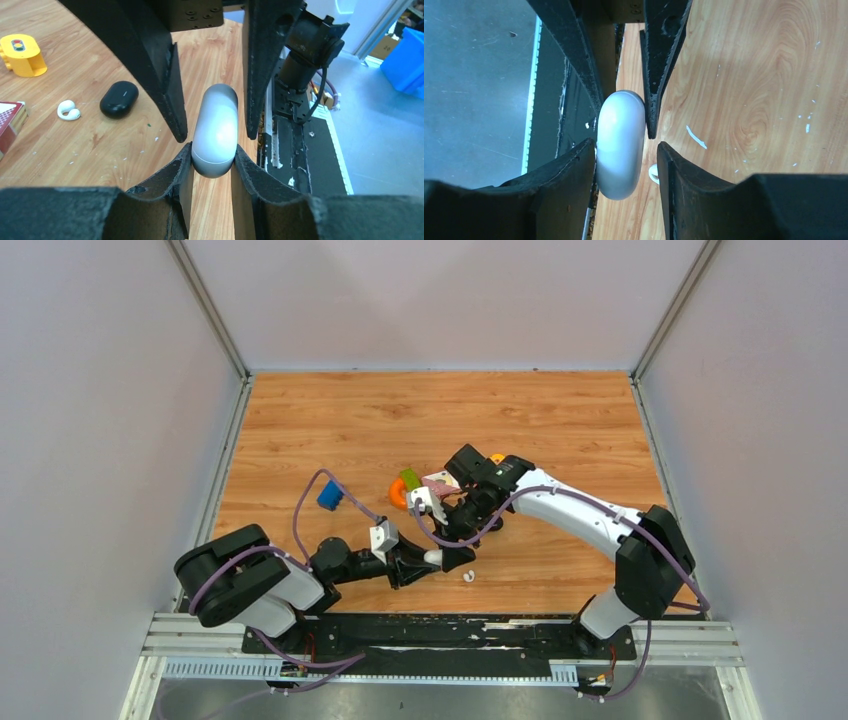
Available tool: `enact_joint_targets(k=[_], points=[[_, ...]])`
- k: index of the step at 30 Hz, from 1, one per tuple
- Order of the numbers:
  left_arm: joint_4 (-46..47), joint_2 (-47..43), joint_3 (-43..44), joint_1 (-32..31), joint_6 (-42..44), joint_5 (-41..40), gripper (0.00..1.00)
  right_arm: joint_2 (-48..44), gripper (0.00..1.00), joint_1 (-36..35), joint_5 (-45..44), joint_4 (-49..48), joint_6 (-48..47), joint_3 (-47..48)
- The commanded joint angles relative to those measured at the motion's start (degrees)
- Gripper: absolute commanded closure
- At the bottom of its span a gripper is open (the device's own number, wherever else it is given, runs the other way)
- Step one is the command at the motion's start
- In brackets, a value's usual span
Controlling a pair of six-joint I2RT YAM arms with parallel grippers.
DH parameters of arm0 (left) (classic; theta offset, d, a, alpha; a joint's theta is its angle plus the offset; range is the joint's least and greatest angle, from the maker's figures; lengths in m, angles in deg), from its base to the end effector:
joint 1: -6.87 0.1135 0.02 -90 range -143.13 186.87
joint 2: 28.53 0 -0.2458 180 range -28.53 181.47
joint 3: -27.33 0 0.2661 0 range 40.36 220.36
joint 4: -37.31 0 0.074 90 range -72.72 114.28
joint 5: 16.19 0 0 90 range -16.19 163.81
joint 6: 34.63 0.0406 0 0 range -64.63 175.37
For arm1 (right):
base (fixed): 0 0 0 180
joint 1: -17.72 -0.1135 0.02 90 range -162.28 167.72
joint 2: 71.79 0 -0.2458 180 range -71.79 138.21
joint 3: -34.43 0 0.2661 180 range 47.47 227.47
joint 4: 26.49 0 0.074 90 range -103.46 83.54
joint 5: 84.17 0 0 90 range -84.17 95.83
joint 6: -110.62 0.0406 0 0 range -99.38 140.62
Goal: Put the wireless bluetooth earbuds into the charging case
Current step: Pass from the right arm to the left, then open the charging case to the charging case.
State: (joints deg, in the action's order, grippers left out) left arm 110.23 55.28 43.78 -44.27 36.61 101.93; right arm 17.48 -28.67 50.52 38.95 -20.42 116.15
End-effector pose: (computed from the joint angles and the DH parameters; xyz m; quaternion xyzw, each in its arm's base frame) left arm 0.1139 -0.1718 0.1229 0.3545 0.5758 -0.5453 0.4953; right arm 0.1937 0.2447 0.2260 -0.6728 0.6223 0.3820 0.1191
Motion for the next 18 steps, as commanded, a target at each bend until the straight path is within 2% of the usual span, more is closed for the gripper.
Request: enact_joint_targets(k=[1,6,18], points=[[5.99,-0.52,-0.03,-1.83,6.43,0.33,0.96,1.11,0.51,1.15,5.48,3.22,-1.29,3.69],[4.23,-1.10,-0.17,-3.76,9.67,-1.15,0.98,2.25,0.51,3.16,6.61,4.53,-0.25,5.25],[4.85,-0.51,-0.19,-3.80,9.36,-1.65,1.00,-1.23,0.51,6.77,7.22,3.79,1.01,5.67]])
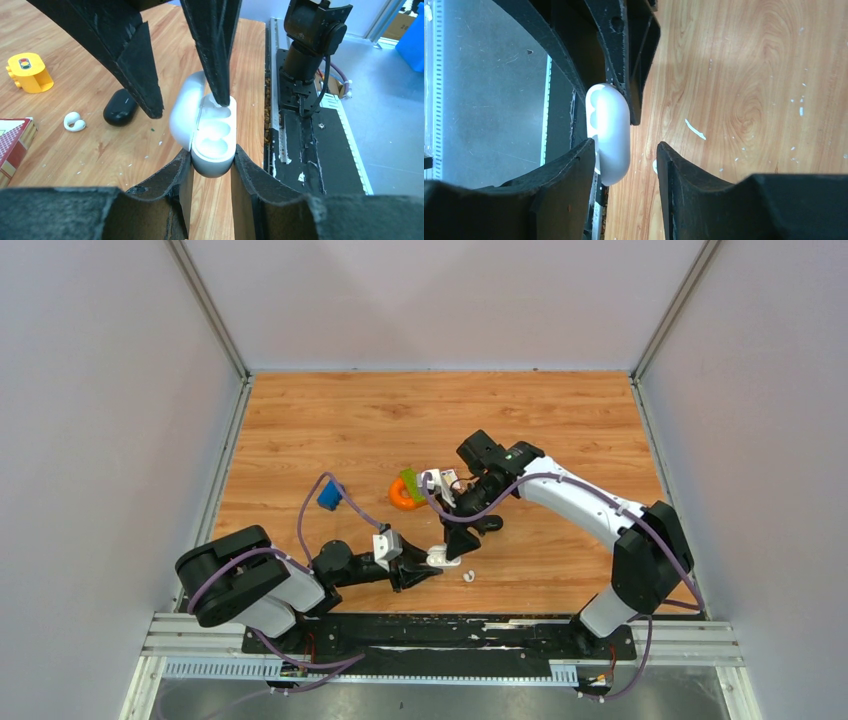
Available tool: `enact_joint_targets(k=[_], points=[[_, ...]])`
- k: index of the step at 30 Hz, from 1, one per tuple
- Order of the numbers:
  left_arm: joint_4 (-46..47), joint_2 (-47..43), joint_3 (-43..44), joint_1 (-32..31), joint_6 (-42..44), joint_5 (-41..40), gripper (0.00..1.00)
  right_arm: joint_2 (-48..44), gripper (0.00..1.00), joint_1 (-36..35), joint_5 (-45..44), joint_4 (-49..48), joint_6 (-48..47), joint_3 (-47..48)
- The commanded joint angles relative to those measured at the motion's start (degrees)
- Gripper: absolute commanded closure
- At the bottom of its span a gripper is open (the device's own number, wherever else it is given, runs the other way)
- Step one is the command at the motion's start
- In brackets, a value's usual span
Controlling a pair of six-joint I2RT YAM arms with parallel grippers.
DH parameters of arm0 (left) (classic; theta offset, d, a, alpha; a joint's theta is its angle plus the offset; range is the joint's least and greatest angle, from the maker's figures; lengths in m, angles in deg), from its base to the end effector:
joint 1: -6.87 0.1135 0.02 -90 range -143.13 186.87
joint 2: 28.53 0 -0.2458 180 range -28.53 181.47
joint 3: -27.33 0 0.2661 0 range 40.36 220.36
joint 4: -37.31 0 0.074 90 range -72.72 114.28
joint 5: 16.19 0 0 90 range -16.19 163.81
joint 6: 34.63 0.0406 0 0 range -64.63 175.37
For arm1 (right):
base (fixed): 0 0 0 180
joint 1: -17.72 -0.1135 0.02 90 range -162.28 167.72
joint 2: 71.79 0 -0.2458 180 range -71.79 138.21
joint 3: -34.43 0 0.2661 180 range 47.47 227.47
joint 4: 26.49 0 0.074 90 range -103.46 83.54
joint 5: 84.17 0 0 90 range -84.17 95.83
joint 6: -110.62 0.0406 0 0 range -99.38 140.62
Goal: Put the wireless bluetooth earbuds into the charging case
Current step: Open the charging case to the charging case, then pick up the right earbud from the center of the board.
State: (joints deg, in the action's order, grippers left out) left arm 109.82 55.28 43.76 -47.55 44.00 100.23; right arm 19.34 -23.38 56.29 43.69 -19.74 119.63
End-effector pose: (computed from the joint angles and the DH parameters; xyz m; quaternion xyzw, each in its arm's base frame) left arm 0.1050 -0.1779 0.1221 0.3979 0.5492 -0.5197 0.5196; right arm 0.2157 0.2297 0.2348 -0.6250 0.6468 0.4238 0.1066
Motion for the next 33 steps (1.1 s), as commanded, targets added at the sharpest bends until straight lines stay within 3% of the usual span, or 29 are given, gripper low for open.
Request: enact_joint_targets(k=[1,11,18,25,29,33], points=[[5.26,-0.54,-0.18,-0.52,1.93,0.04,1.00,-3.50,0.51,2.10,1.60,-1.04,0.63,2.32],[6.49,-0.54,-0.91,-0.07,-0.23,-4.62,1.00,-10.80,0.49,10.37,8.94,1.81,-4.17,2.89],[6.48,-4.60,-2.51,1.52,-2.00,-6.24,1.00,-18.01,0.50,12.96,-12.05,-21.83,-0.94,-11.90],[6.48,-5.72,-2.87,3.08,-3.80,-9.00,1.00,-13.04,0.67,12.65,-4.94,-10.12,-15.21,-10.86],[6.53,-5.33,-2.87,6.85,-6.46,-9.99,1.00,-14.37,0.68,12.54,-4.91,-8.36,-17.36,-12.40],[6.49,-4.20,-2.83,8.90,-8.65,-8.74,1.00,-19.50,0.66,11.84,-6.58,-13.94,-17.83,-19.25]])
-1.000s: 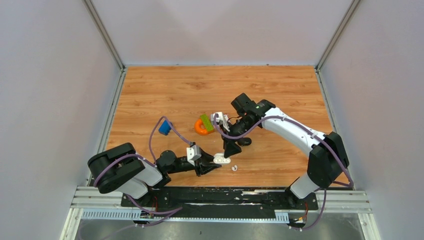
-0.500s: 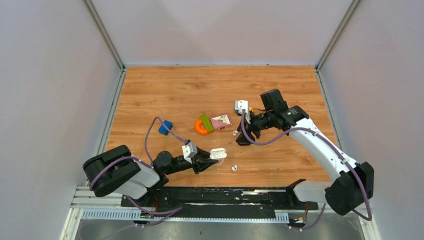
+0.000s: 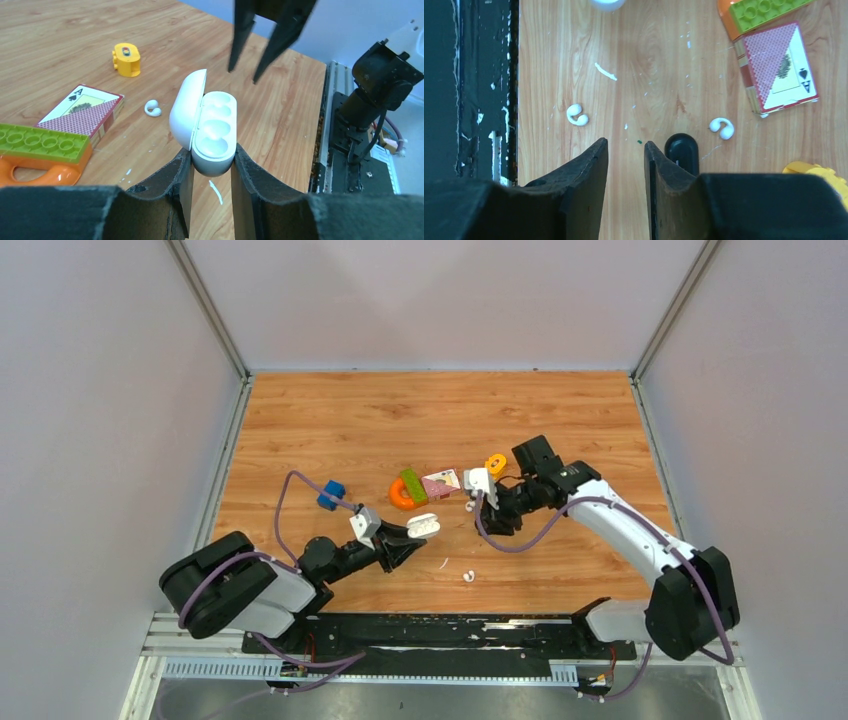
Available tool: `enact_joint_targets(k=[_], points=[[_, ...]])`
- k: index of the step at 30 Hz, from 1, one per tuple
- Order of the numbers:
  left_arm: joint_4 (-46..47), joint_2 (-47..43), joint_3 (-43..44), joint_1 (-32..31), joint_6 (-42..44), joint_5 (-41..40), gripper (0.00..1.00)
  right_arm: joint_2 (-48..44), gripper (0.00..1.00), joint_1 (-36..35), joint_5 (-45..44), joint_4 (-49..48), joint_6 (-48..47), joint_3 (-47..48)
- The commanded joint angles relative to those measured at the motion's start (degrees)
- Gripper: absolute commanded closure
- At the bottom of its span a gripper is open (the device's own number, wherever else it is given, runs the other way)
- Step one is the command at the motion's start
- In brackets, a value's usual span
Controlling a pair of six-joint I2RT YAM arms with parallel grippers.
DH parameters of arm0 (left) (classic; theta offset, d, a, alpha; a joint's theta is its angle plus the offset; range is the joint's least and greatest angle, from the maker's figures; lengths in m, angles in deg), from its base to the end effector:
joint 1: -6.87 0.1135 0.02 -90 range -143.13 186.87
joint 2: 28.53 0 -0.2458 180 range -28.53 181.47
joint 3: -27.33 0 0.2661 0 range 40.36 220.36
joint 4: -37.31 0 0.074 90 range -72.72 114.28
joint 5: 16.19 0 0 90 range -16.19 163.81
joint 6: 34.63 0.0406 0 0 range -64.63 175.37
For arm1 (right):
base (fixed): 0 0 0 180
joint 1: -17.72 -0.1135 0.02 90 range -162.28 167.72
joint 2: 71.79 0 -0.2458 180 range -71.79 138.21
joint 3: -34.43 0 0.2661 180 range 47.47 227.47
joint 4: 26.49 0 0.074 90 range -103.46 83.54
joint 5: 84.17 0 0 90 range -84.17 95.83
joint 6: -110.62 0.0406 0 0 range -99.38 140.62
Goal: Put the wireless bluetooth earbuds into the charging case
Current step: Pick up the right earbud from the center of the board.
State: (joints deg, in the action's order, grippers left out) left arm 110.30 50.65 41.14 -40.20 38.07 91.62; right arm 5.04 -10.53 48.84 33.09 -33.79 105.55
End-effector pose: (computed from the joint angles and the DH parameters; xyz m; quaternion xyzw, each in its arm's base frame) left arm 0.1247 -0.1523 0.1280 0.2797 0.5989 -0.4823 0.5749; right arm 0.2266 0.1532 0.2322 -0.6591 0.6307 0.3037 0.2749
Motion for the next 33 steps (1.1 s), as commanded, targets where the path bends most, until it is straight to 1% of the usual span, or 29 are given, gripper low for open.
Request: enact_joint_targets(k=[1,3,6,8,14,18,21,24,28,30,33], points=[[6.00,0.81,-0.02,1.81,-3.14,0.04,1.00,-6.49,0.65,-1.39,-1.02,-6.67,-2.66,-7.45],[6.01,1.70,0.41,2.29,-4.00,0.75,1.00,-8.50,0.64,-2.70,-5.33,-13.65,-1.43,-11.53],[6.00,2.15,0.80,2.42,-4.63,1.63,1.00,-6.48,0.66,-2.82,-7.54,-17.97,-2.31,-10.74],[6.00,2.29,0.81,2.42,-4.64,1.87,1.00,-2.38,0.67,-2.76,-7.96,-16.61,-4.66,-7.03],[6.03,2.29,0.63,2.50,-4.79,2.30,1.00,14.21,0.70,-2.15,-7.73,-4.50,-9.99,8.51],[6.01,2.38,0.62,2.51,-5.17,2.43,1.00,21.78,0.72,-1.98,-10.29,-3.17,-11.47,14.42],[6.00,2.27,0.56,2.51,-5.29,2.25,1.00,25.37,0.74,-1.44,-10.02,-0.67,-11.14,18.05],[6.00,2.05,0.41,2.46,-5.42,2.01,1.00,23.60,0.74,-1.13,-8.69,0.22,-11.01,16.49],[6.03,2.26,0.60,2.51,-5.84,1.89,1.00,14.86,0.74,-1.52,-5.39,-2.17,-10.76,7.33],[6.00,2.50,0.84,2.51,-6.14,2.10,1.00,10.17,0.74,-3.74,-5.43,-3.53,-9.96,2.47],[6.00,2.62,0.99,2.51,-6.50,2.32,1.00,4.20,0.74,-8.97,-8.89,-6.42,-8.76,-4.82]])
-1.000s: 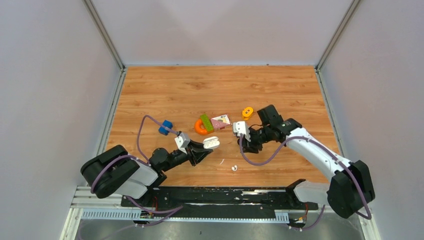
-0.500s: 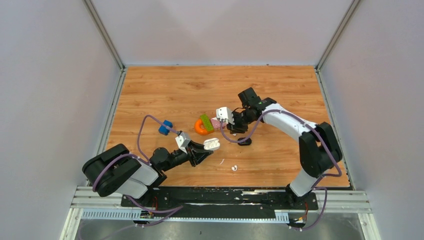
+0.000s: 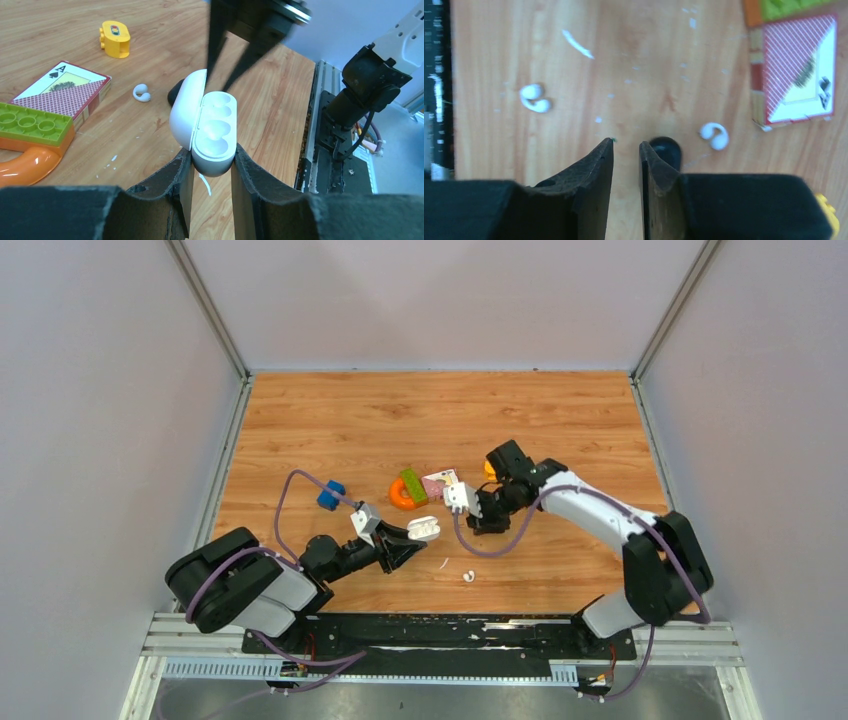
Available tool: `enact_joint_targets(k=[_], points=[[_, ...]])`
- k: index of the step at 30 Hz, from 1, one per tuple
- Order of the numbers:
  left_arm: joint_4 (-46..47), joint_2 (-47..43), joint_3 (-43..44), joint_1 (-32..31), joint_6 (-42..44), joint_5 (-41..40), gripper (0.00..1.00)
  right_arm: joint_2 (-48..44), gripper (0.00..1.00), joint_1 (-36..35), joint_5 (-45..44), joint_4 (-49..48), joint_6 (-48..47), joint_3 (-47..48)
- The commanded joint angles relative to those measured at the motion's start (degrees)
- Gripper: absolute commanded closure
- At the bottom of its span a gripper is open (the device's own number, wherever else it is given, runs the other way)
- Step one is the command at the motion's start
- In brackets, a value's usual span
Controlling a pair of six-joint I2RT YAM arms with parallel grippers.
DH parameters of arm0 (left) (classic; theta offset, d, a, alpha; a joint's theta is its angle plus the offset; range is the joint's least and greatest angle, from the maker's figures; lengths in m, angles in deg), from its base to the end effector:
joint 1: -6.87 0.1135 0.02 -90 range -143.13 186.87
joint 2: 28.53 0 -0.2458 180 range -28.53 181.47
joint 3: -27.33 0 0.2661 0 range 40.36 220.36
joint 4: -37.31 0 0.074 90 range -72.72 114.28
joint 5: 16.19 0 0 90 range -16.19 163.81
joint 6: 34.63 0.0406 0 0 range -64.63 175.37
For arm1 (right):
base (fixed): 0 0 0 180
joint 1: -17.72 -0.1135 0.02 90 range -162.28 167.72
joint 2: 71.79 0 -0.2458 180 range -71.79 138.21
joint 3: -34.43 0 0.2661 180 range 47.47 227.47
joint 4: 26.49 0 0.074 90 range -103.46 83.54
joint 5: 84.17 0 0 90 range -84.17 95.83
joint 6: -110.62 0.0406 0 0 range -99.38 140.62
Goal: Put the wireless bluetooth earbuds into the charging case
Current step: Pick up the right earbud from the center of the board.
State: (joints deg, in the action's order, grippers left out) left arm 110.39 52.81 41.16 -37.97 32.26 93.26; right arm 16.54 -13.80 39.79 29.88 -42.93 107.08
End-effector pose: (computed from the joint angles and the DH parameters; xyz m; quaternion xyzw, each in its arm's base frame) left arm 0.1298 -0.1482 0.1215 0.2477 0.6268 -0.5021 0.5419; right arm 0.2458 0.1773 0.1848 -0.7277 0.6042 0.2361 0.2230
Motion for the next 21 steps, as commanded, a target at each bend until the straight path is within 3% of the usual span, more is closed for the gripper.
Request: enact_joint_targets(k=[1,8,21], points=[[5.94,0.46,1.02,0.28,-0.71,0.81,1.00,-8.68,0.74,-7.62,-1.44,-4.51,0.81,-8.47],[5.92,0.11,0.61,0.28,-0.70,0.42,0.99,-11.32,0.74,-15.97,-8.98,-10.21,1.43,-17.64],[5.92,0.62,0.86,0.23,-0.83,0.42,0.99,-10.99,0.75,-21.30,-10.11,-9.64,2.14,-17.64]])
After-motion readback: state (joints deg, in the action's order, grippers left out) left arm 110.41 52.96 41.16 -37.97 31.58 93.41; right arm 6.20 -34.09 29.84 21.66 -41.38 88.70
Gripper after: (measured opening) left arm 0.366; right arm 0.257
